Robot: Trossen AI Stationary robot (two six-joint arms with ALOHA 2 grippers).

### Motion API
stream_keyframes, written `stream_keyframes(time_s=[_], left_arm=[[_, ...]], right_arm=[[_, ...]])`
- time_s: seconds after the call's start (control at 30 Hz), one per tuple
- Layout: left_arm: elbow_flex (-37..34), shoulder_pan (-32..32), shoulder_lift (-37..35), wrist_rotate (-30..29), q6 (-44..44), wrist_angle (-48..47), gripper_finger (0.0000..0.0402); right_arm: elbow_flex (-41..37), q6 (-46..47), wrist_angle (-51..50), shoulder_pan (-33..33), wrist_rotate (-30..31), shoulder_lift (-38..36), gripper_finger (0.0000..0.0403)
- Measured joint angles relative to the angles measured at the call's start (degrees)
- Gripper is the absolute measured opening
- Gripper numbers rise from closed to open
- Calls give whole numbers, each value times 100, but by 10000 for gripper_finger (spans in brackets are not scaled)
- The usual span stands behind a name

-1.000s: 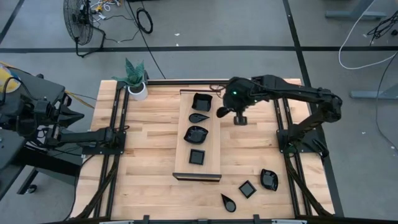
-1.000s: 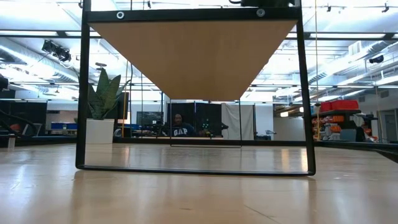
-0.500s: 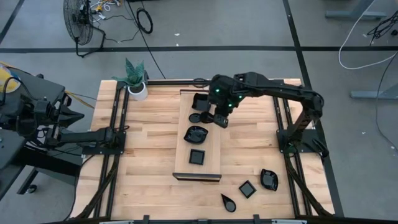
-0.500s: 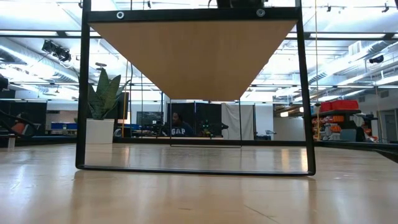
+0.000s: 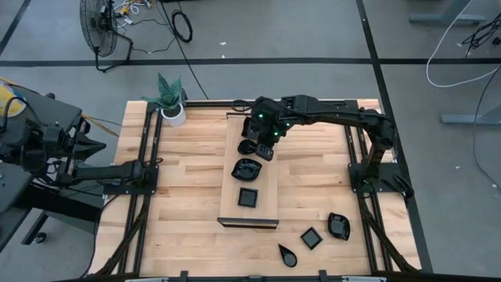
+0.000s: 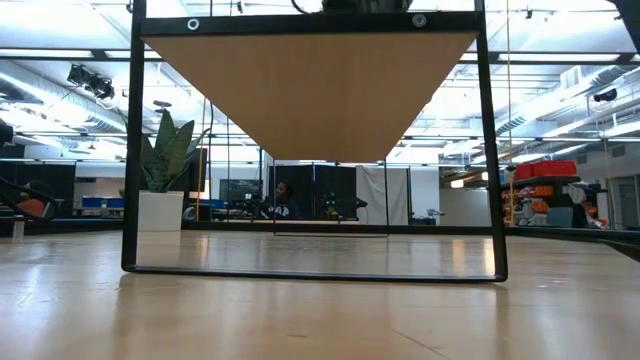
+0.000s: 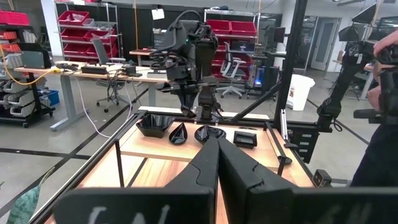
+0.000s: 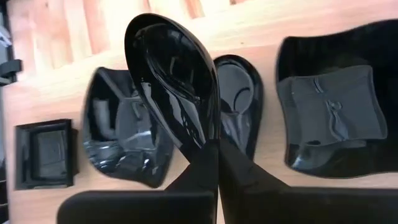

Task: Pick & Place Mini shaped plates
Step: Stack the drop shaped plate on top of the drop shaped plate

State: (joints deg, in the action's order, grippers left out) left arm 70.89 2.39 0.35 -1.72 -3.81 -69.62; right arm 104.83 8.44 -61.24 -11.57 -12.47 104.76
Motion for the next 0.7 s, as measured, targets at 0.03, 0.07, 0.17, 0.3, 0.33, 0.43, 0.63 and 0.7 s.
stream_keyframes(time_s=[0.03,0.07,0.17,0.3,0.33,0.43,0.63,0.7], left_arm=[[0,0,-1,0,-1,0,14],[-2,0,1,1,0,2,14],[0,0,-1,0,-2,2,14],[0,0,-1,0,-2,2,14],[-2,0,0,0,0,0,14],[0,0,-1,0,-1,1,14],[-1,0,-1,1,1,0,14],[0,0,1,0,0,2,14]], right_arm=[[0,11,-9,-28,1,28,0],[0,14,-17,-50,1,65,0],[-1,125,-31,-117,8,150,0],[-1,162,-90,-181,83,177,0],[-1,161,-87,-191,159,176,0],[-1,162,-169,-229,257,176,0],[-1,162,-210,-238,254,176,0],[-4,155,-211,-232,254,176,0]])
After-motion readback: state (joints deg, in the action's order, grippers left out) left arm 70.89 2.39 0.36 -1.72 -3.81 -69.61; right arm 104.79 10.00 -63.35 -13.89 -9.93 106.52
